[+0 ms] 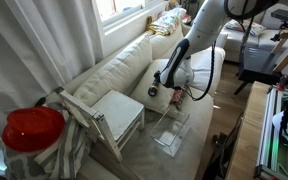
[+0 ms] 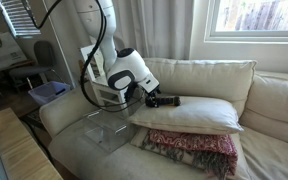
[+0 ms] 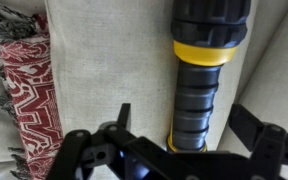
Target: Put the black torch on the pillow
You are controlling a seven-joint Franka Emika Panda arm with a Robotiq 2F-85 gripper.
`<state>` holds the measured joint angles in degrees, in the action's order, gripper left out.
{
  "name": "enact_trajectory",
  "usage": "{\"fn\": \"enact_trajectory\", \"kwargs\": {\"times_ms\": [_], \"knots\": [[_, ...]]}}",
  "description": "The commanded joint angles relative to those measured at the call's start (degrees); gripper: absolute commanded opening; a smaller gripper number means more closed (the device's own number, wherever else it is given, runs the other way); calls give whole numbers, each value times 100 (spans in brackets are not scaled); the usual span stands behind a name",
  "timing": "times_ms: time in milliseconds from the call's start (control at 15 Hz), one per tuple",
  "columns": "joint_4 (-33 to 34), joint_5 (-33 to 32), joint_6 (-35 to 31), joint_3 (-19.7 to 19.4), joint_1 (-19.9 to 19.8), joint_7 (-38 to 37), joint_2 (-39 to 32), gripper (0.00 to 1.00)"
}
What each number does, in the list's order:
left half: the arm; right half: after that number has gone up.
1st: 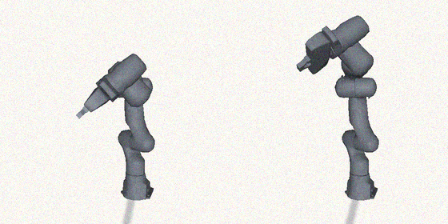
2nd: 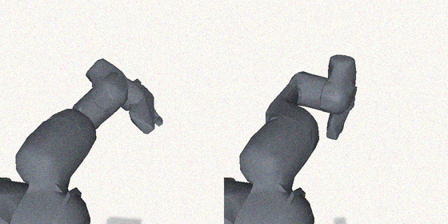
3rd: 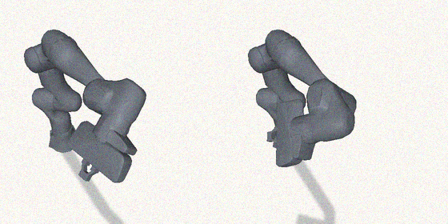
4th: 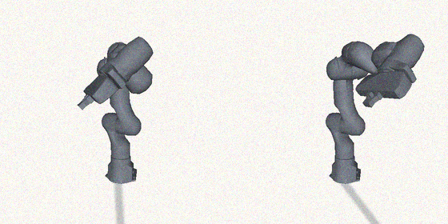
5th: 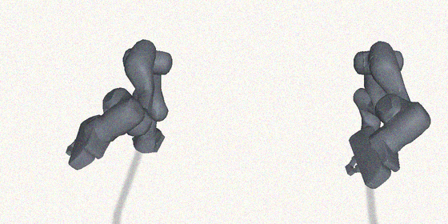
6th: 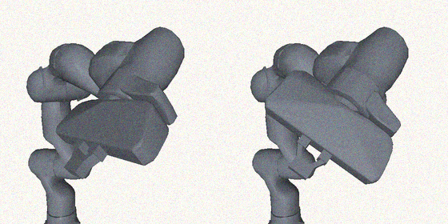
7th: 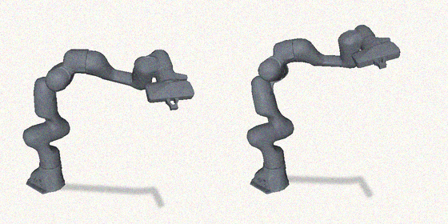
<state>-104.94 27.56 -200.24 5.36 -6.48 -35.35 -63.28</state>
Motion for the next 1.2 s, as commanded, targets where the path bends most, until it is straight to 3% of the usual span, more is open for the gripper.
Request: {"fn": "enact_trajectory", "kwargs": {"times_ms": [0, 533, 733, 933, 1000, 1067, 1133], "knots": [[-625, -292, 416, 330, -405, 434, 519, 100], [-2678, -1742, 598, 1911, -2062, 1506, 1592, 100], [-3154, -2103, 884, 2104, -2265, 1749, 1647, 100], [-3332, -2156, 1438, 1836, -1918, 2061, 1754, 100], [-3149, -1975, 1089, 1991, -2028, 1937, 1549, 100], [-3202, -1964, 1201, 1964, -1985, 2035, 1568, 100], [-3120, -1854, 1368, 2567, -2643, 1840, 1310, 100]]}}
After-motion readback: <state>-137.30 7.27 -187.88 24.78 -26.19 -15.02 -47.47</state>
